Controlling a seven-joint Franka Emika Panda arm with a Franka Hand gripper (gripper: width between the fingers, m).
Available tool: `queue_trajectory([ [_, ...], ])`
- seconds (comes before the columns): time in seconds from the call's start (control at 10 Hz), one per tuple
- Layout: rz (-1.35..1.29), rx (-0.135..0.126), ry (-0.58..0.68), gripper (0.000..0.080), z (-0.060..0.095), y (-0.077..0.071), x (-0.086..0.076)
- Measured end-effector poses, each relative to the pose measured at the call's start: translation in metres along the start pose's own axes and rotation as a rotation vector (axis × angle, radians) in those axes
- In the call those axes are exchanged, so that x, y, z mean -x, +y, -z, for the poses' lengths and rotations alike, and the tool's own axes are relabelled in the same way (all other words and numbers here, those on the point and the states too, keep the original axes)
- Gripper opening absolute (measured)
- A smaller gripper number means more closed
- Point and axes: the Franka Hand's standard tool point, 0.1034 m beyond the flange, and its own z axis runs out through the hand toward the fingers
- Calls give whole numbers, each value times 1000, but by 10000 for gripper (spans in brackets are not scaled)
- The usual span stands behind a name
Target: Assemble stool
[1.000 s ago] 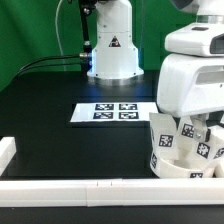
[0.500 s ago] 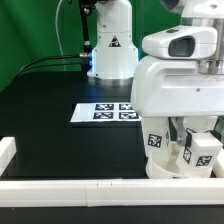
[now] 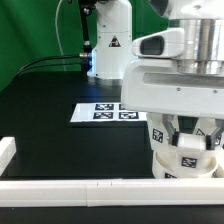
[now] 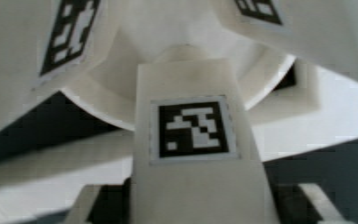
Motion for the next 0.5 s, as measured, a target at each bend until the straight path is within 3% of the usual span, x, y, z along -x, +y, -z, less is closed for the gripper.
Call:
queue_trajectory([
  [0.5,-411,9,-17,340,-1,19,0],
])
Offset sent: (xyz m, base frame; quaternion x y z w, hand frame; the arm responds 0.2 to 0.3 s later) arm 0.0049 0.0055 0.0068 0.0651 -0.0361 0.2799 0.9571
